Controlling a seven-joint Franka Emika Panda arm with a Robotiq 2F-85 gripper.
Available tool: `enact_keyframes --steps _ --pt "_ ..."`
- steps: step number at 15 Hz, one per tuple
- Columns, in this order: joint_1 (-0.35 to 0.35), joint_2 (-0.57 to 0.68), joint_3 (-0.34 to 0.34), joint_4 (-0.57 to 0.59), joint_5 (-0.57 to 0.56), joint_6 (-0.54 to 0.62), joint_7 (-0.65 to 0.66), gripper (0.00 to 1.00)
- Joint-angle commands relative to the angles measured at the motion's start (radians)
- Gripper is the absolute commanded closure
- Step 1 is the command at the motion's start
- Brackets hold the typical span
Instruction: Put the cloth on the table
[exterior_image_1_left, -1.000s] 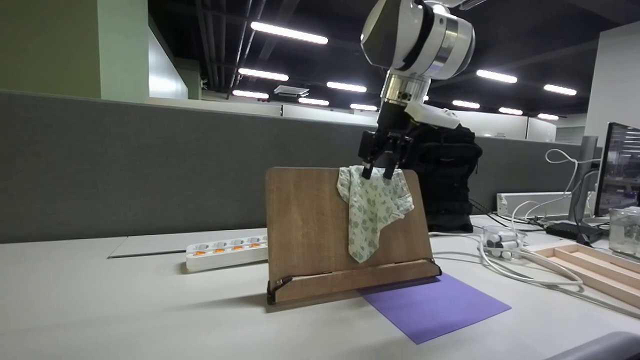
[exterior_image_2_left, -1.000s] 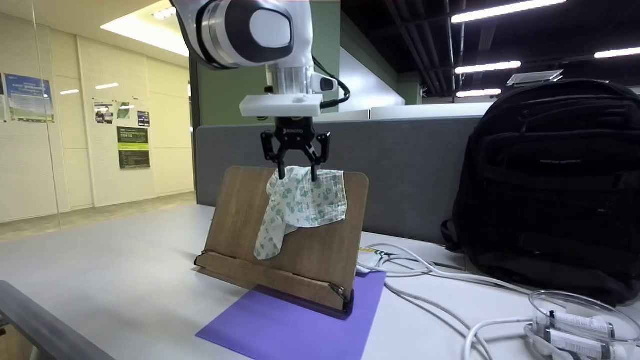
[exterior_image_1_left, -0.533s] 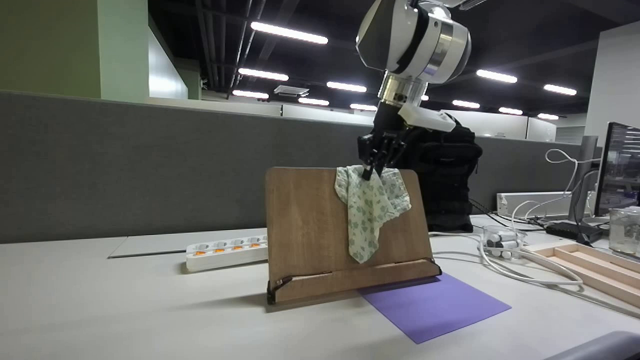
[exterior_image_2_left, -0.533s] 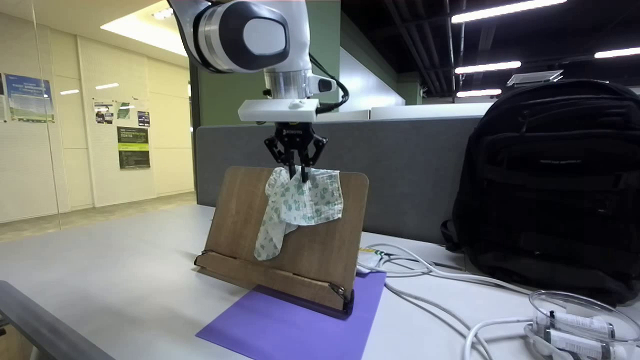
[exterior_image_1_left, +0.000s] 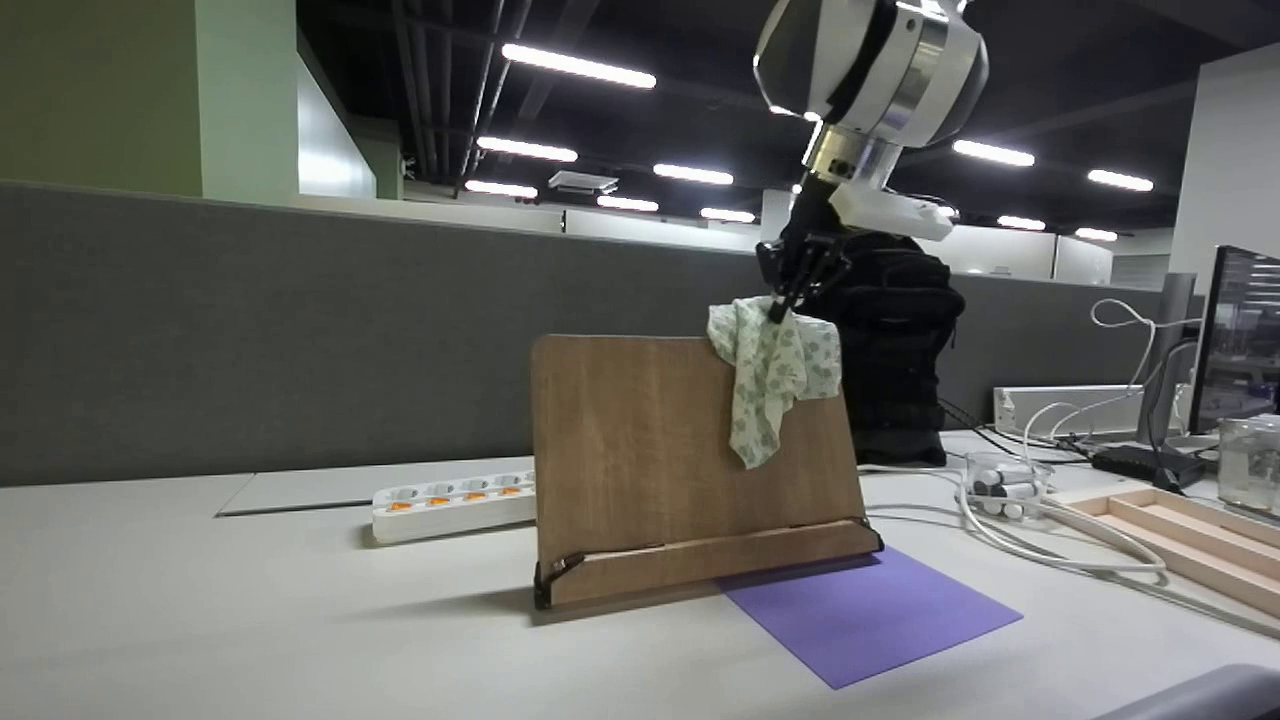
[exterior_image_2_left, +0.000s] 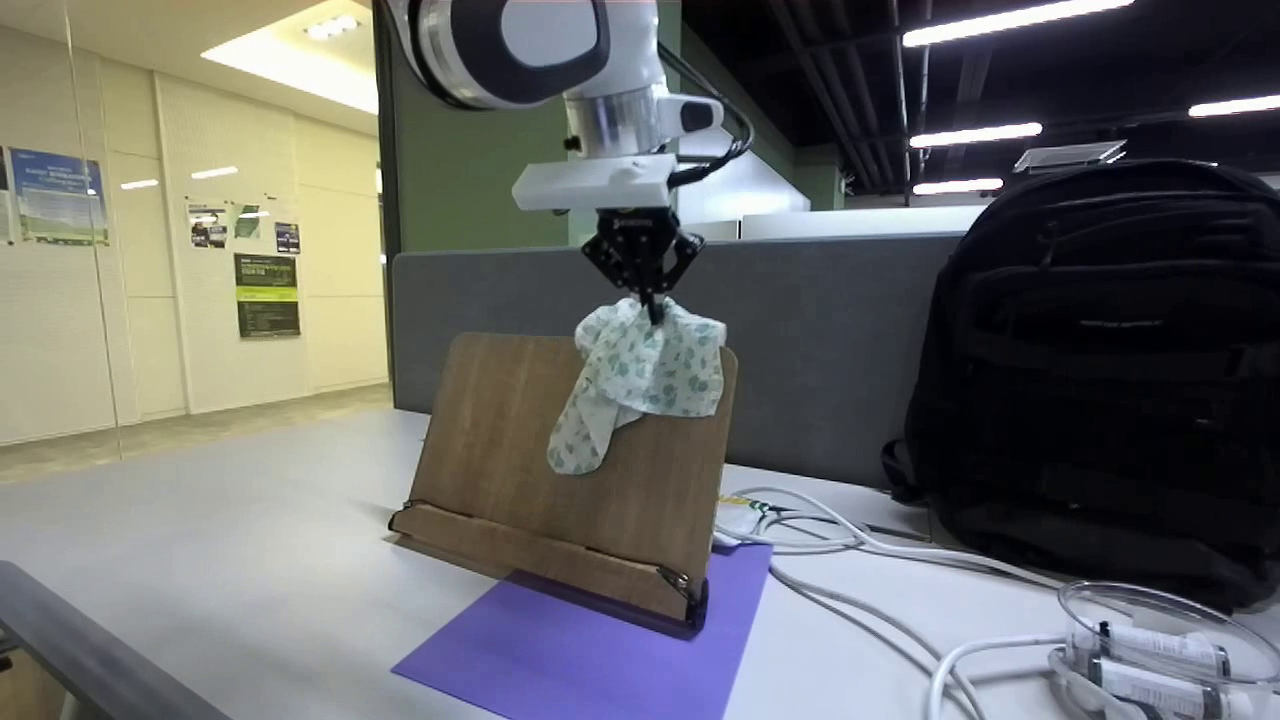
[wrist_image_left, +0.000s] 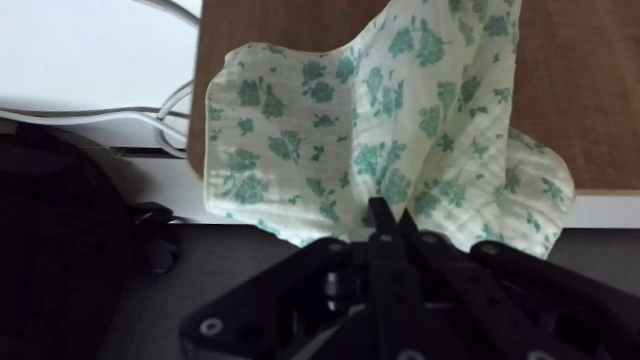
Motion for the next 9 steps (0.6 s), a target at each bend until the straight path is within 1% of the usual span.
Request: enact_keyframes --steps 1,5,7,9 --pt "-0.053 -0.072 -0.053 -0.021 0.029 0.034 0.047 1.00" --pt "-0.120 -0.068 -0.112 -0.001 0.057 0.051 0.100 1.00" --pt "-0.146 -0.037 -0.128 0.012 0.052 0.052 0.157 1.00" --pt "-0.157 -0.001 -0.134 0.026 0.062 0.037 0.196 1.00"
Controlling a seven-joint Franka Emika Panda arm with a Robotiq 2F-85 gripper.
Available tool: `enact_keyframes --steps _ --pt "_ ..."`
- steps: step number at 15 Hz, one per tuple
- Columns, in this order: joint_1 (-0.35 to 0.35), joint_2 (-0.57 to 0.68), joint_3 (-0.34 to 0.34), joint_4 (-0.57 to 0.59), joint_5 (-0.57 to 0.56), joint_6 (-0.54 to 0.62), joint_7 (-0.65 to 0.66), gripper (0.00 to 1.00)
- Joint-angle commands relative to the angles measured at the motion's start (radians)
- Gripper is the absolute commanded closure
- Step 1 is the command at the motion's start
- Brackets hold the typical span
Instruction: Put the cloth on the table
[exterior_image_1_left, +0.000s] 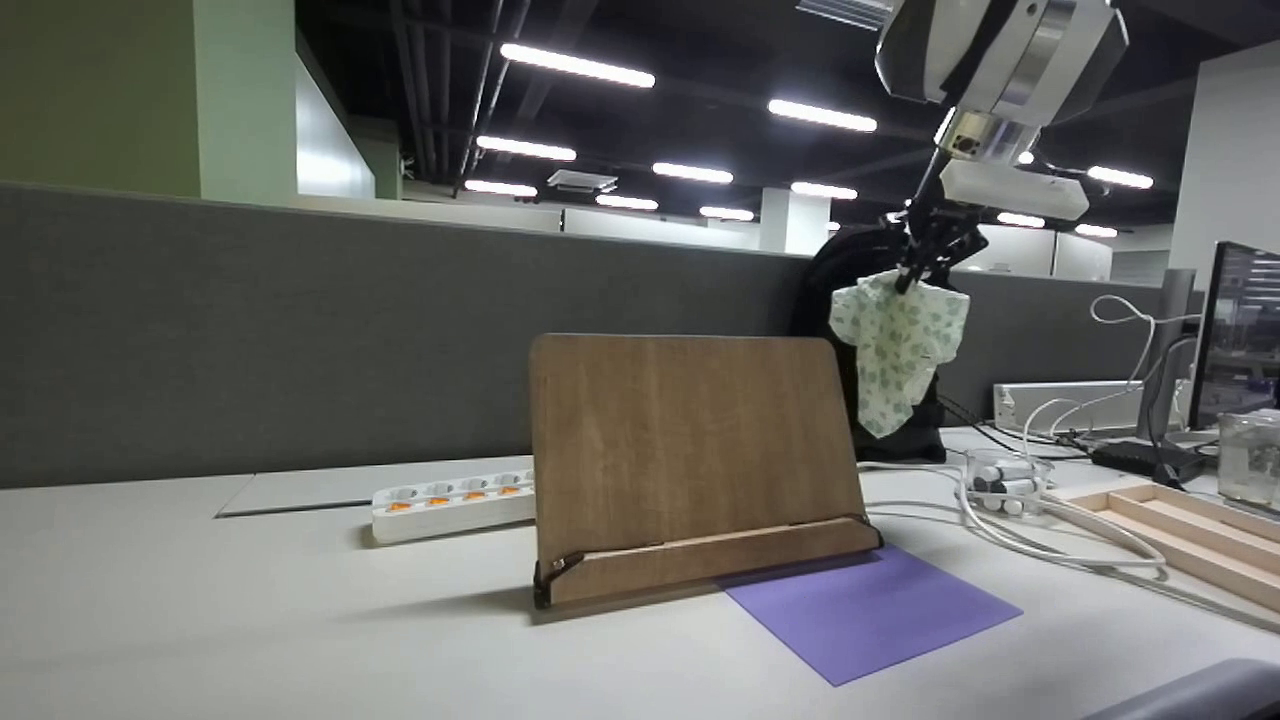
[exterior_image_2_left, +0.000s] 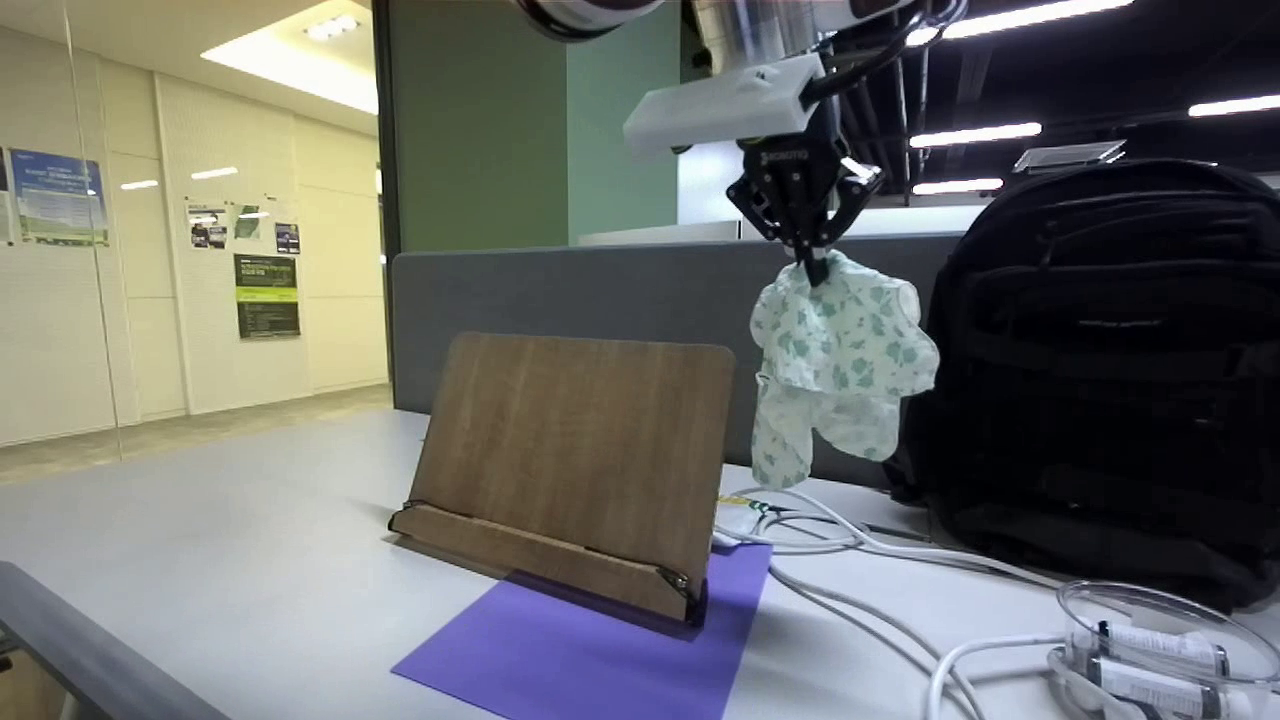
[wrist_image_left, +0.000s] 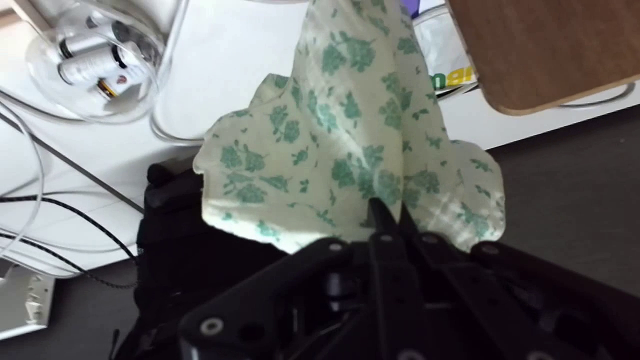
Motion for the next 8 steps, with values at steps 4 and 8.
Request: enact_keyframes --steps 4,8 --pt "-0.011 0.138 -0.005 0.067 0.067 -0.043 0.144 1.00" --pt "-0.015 0.238 -0.008 0.125 0.115 -0.089 0.199 1.00"
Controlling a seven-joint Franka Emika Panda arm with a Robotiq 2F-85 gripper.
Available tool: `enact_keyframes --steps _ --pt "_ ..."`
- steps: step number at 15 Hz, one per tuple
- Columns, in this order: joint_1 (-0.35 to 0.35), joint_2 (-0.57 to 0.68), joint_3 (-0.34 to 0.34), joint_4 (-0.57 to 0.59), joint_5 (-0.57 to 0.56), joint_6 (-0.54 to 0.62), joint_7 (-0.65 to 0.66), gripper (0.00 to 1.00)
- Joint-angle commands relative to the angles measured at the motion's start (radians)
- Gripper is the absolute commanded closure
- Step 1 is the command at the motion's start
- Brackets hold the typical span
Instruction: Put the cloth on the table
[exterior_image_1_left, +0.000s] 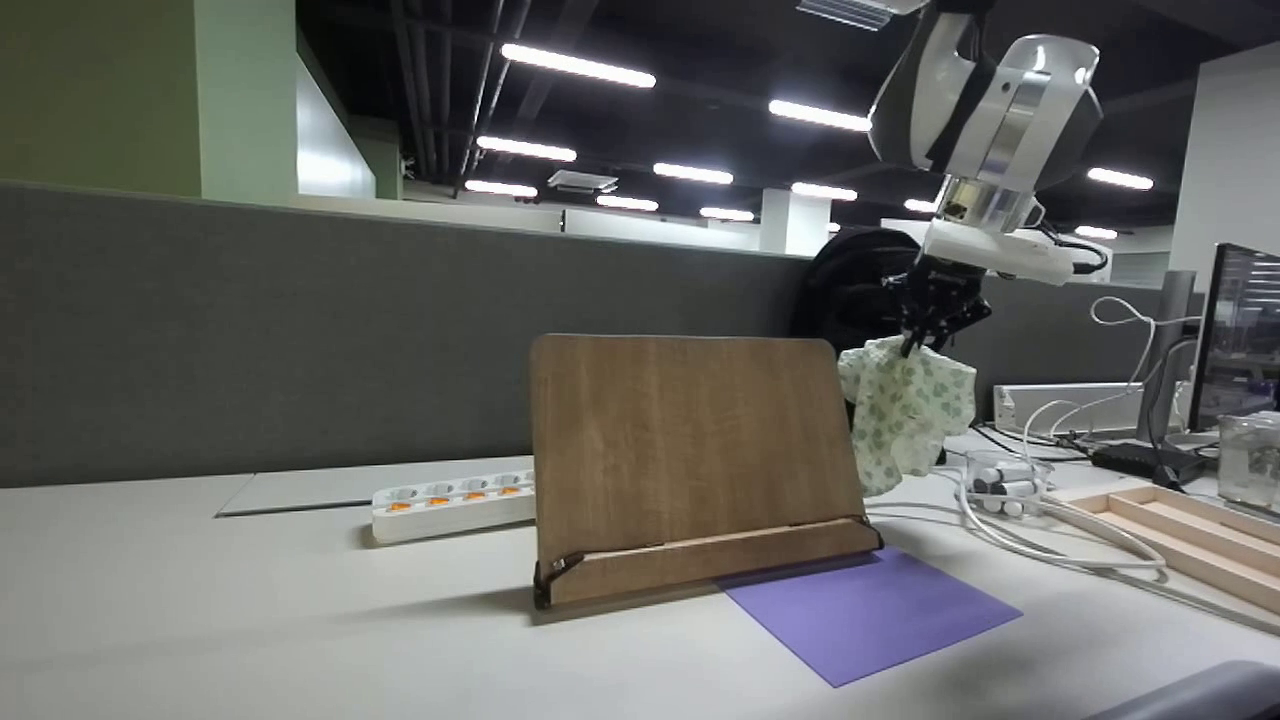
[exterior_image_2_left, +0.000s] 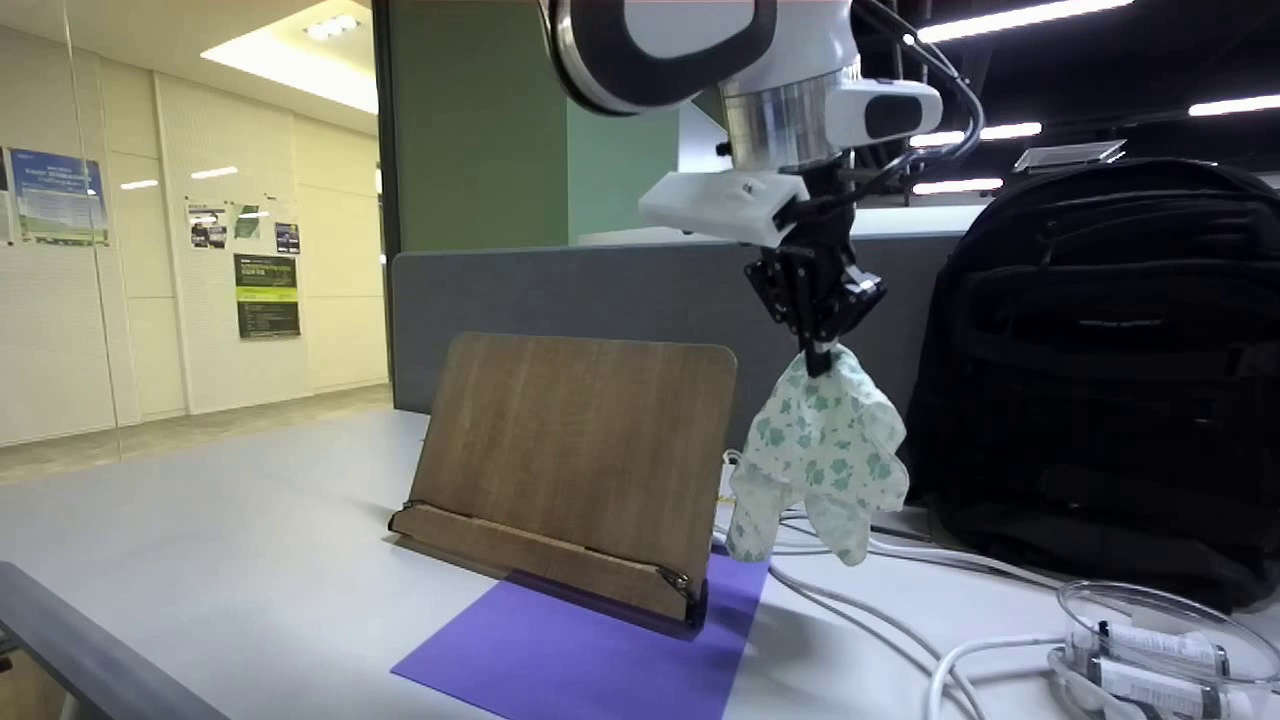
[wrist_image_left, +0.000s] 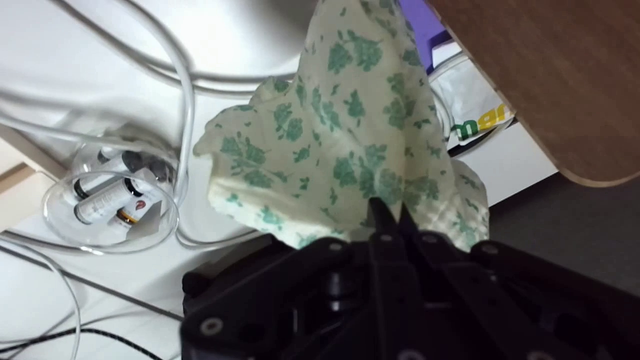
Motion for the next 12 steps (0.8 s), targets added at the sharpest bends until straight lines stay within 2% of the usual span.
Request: enact_keyframes --steps 1,7,9,10,11,12 --pt "-0.008 0.099 -0.002 0.091 0.050 -0.069 0.078 1.00" --pt "-0.019 0.246 -0.001 0.194 0.150 -0.179 0.131 1.00" --pt "-0.050 0.276 0.025 0.222 0.129 -0.189 0.180 1.00" --pt "-0.055 0.287 0.027 0.234 0.126 -0.194 0.197 0.89" --pt "-0.060 0.295 0.030 0.244 0.123 -0.201 0.211 0.72" --pt "-0.064 0.300 0.033 0.253 0.122 -0.202 0.221 0.66"
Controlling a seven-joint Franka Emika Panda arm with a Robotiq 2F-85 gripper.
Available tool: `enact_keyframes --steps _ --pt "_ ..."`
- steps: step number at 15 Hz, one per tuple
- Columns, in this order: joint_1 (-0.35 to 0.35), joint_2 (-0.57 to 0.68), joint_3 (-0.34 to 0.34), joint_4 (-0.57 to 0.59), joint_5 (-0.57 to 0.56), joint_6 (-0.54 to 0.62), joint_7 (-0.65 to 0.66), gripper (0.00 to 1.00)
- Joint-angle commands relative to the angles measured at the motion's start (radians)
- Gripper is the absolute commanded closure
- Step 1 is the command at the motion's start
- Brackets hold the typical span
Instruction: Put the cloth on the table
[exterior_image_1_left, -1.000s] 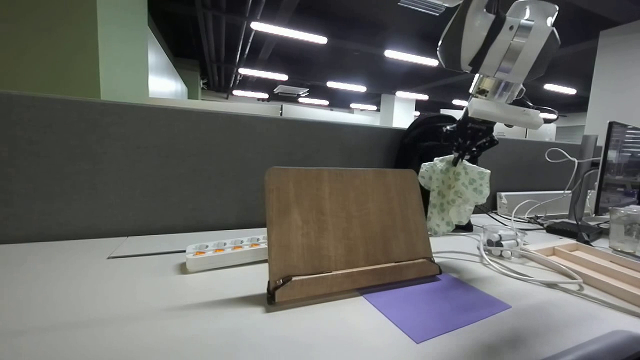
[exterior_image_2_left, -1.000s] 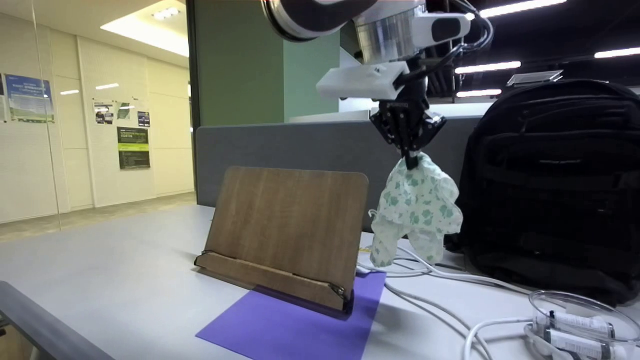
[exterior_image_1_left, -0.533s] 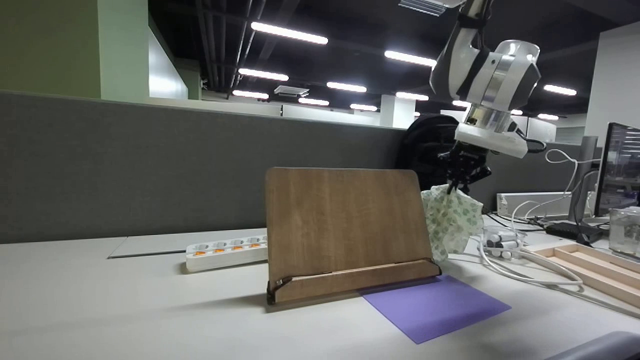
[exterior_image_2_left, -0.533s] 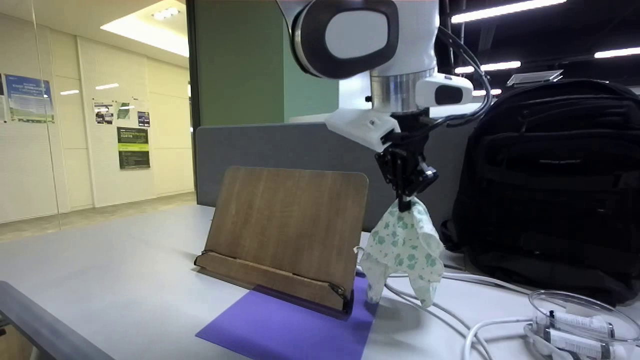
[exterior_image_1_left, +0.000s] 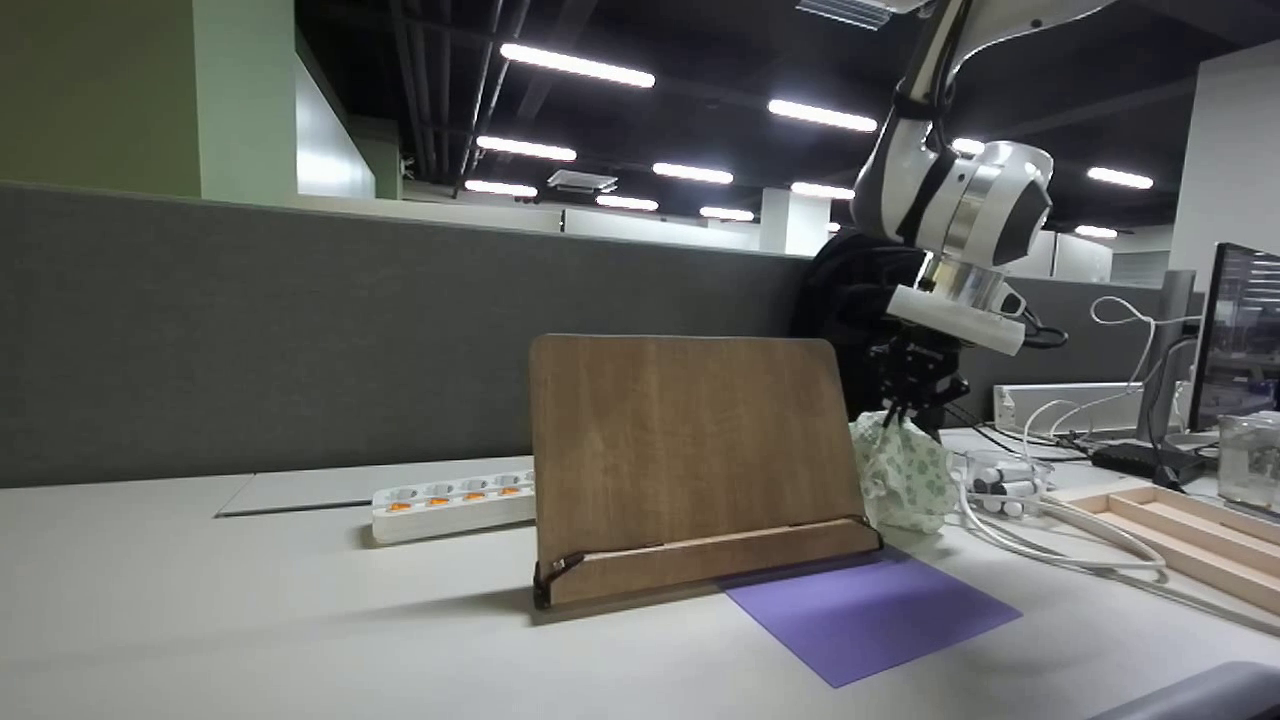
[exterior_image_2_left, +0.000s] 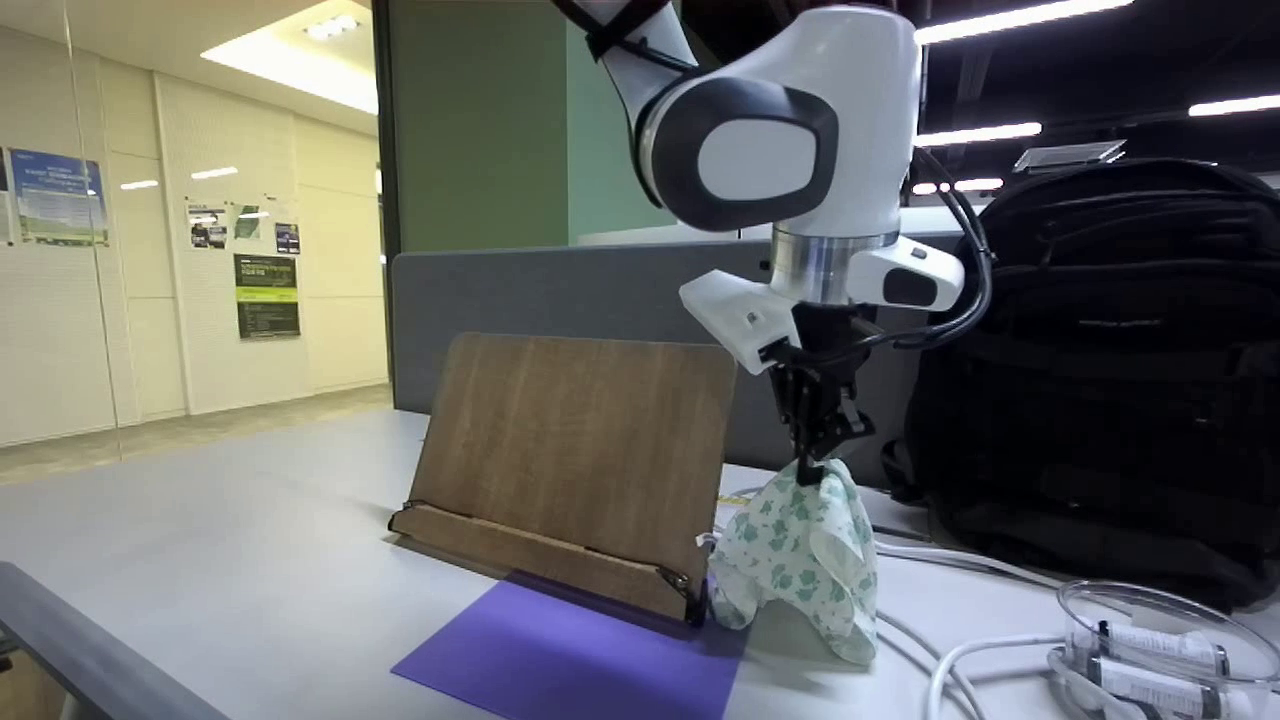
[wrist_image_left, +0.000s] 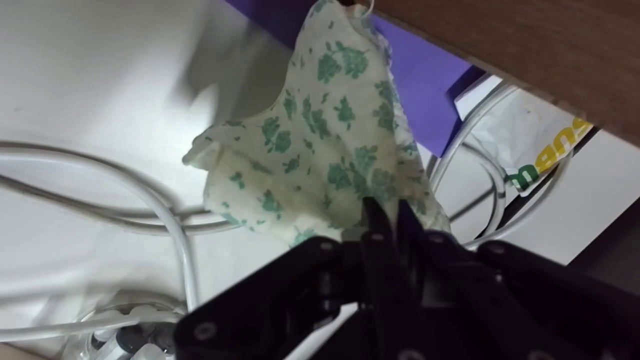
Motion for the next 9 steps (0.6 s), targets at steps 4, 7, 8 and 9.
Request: enact_keyframes --steps 4,7,8,9 --pt "-0.027 0.006 0.030 0.063 -0.008 -0.020 0.097 0.39" --pt "-0.018 -0.027 0.044 0.049 -0.007 0.024 0.083 0.19" --pt "-0.014 -0.045 0.049 0.038 -0.010 0.041 0.075 0.11" --pt "-0.012 -0.062 0.057 0.029 -0.010 0.059 0.065 0.05"
